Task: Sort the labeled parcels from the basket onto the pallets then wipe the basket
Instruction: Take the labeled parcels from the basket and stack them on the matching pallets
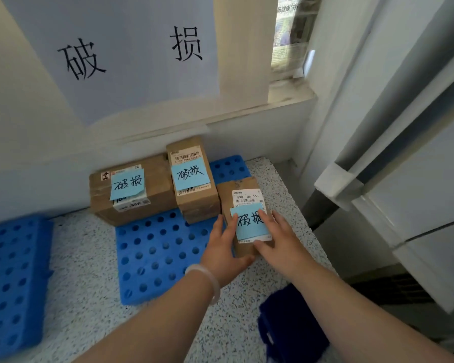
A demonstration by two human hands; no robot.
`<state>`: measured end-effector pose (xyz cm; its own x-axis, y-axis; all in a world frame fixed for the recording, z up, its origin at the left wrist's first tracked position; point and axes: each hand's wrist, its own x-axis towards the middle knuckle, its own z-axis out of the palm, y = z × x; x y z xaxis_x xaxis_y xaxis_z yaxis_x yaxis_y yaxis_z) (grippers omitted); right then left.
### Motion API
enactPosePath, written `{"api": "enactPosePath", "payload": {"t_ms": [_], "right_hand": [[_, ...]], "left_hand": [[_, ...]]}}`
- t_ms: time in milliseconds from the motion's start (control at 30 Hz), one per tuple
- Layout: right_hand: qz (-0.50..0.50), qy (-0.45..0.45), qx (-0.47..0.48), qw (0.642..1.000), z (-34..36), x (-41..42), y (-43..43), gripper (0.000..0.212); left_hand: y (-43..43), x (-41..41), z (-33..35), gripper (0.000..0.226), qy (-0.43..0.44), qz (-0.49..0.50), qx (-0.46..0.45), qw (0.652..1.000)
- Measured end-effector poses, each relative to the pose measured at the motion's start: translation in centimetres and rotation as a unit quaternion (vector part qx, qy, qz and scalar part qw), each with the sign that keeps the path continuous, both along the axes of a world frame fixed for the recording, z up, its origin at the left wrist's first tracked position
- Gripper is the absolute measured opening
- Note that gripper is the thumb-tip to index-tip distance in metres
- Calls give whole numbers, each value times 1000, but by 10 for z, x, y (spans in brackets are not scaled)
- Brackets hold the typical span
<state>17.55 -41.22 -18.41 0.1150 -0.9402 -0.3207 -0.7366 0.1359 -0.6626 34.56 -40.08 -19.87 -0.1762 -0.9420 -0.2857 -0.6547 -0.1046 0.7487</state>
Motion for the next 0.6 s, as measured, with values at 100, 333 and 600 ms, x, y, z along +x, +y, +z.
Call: {"api": "enactPosePath", "payload": {"t_ms": [100,333,600], "right_hand": [[25,66,-47,996,5,-2,23,75],[109,183,-48,976,-1,1,65,89],[157,226,-36,961,-2,2,32,96]], "left_hand": [[21,4,7,95,-56,-46,-43,996],[51,9,14,83,-198,-167,-35,965],[27,2,6,84,-231,-151,-10,961]]}}
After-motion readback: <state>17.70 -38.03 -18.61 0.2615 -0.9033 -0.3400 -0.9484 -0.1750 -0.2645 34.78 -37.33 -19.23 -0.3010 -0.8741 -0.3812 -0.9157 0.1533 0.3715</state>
